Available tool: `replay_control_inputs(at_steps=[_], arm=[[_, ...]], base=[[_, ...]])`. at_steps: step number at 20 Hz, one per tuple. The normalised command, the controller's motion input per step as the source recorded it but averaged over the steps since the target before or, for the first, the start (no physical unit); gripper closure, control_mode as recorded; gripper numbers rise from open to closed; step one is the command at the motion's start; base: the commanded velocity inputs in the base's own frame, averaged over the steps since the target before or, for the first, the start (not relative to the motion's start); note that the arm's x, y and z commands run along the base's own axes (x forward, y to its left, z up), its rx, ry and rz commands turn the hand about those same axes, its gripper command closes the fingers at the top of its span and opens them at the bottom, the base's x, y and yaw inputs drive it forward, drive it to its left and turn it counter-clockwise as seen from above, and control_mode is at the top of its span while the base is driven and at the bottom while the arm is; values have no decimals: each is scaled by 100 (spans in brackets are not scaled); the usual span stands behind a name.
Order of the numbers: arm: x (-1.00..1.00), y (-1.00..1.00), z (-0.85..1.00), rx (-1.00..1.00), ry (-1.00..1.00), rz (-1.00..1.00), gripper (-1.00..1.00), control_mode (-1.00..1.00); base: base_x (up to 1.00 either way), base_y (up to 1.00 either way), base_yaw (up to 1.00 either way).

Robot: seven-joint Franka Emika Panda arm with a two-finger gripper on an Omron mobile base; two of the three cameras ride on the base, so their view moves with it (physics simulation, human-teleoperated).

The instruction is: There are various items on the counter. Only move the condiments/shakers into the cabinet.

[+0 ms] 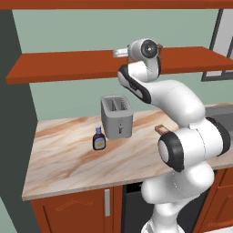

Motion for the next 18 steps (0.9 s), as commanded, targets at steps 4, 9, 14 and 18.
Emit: replay_control_inputs(at_steps=[4, 9, 14, 18], arm=[[0, 0, 0, 0, 0, 0, -100, -100], [0, 0, 0, 0, 0, 0, -100, -100], [-9, 0, 0, 0, 0, 0, -100, -100], [-69, 0, -4, 0, -2, 0, -100, -100]], base=[[0, 0, 0], [0, 0, 0], [0, 0, 0], [0, 0, 0]])
